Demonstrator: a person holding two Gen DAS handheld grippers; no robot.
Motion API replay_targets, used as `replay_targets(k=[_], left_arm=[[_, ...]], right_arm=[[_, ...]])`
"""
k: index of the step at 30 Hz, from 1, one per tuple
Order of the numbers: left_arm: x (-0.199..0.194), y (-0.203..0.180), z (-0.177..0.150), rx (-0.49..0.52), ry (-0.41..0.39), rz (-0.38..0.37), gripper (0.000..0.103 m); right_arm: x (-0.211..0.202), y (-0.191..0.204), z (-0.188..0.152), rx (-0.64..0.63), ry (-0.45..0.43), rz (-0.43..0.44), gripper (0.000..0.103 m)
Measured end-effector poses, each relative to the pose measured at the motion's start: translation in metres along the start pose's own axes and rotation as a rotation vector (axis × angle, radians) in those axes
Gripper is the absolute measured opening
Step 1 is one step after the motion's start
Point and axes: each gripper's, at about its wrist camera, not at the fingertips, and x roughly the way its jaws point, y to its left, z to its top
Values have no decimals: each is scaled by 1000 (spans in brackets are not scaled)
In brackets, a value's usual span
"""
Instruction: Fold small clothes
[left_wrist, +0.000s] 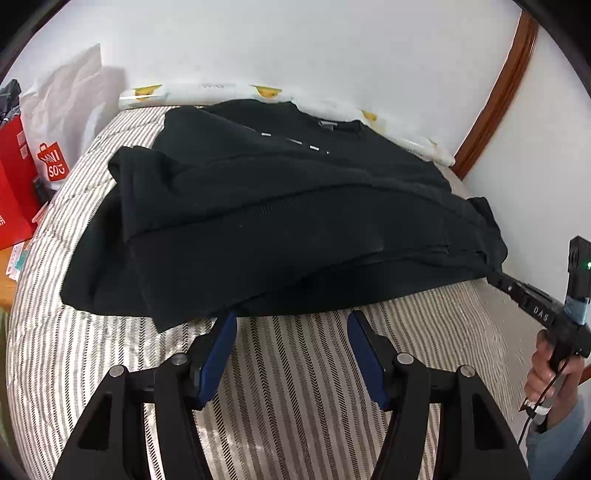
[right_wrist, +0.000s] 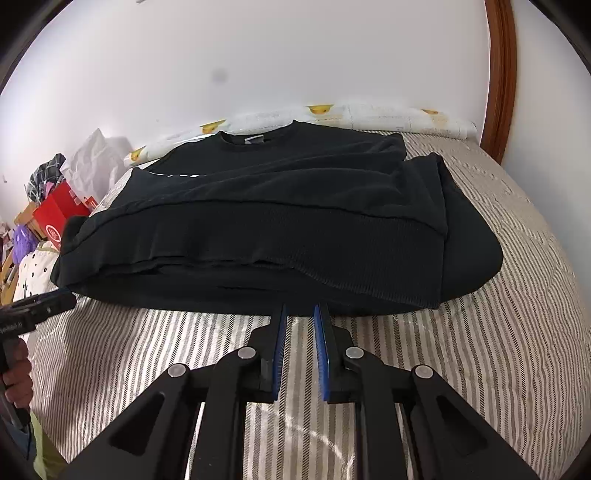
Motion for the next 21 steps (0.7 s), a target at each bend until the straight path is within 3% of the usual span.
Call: replay_targets(k=[7,9,15,21], left_arm=[[8,10,2,-32,0,39,60],[6,15,6,-48,-2,21,60],[3,17,14,-18,-25,80,60],[2,25,24,-28,-38,94,60]], right_arm=[[22,-11,7,30,37,-4,15],[26,-12,9,36,43,-4,15],[20,-10,22,6,4,-12,15],[29,-21,42,17,0,-29,14]])
